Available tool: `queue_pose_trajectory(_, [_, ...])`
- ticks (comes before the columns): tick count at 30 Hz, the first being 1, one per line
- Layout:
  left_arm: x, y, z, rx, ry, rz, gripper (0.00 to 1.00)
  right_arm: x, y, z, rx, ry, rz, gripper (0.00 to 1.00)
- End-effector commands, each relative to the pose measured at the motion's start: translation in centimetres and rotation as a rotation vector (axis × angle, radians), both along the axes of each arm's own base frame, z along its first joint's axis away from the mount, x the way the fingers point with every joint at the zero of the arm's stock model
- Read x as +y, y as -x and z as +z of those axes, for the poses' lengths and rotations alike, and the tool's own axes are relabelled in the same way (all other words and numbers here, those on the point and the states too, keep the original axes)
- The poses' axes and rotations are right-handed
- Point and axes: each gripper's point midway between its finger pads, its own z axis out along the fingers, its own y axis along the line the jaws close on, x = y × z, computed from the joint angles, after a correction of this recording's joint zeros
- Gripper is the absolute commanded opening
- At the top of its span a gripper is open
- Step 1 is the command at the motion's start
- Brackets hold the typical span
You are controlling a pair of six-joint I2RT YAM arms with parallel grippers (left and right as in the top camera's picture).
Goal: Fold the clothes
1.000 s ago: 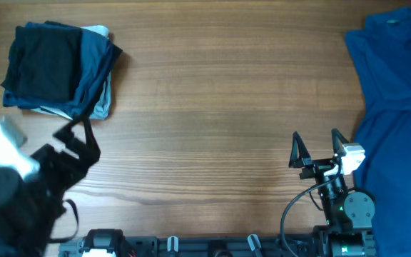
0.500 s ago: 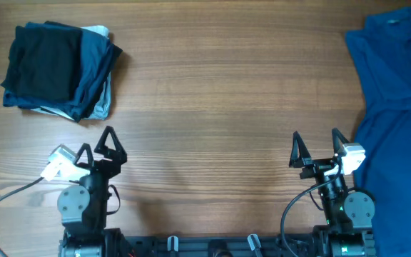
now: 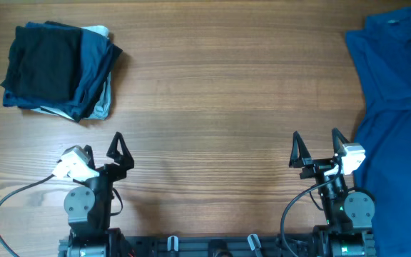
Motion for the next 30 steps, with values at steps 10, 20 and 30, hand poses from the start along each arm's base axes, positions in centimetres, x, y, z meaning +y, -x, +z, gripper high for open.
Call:
queue_pose_trajectory(10, [-2.2, 0.2, 1.5, -0.081, -0.332, -0.178, 1.0, -0.3, 0.0, 0.2, -0.007, -0.011, -0.017, 1.0])
queue_pose_trajectory(20, [-2.3, 0.2, 1.5, -0.08, -0.322, -0.182, 1.0, -0.3, 0.0, 0.2, -0.007, -0.011, -0.017, 1.0])
queue_pose_trajectory(30, [-2.3, 0.2, 1.5, -0.08, -0.322, -0.182, 1.0, -0.3, 0.0, 0.2, -0.007, -0.011, -0.017, 1.0])
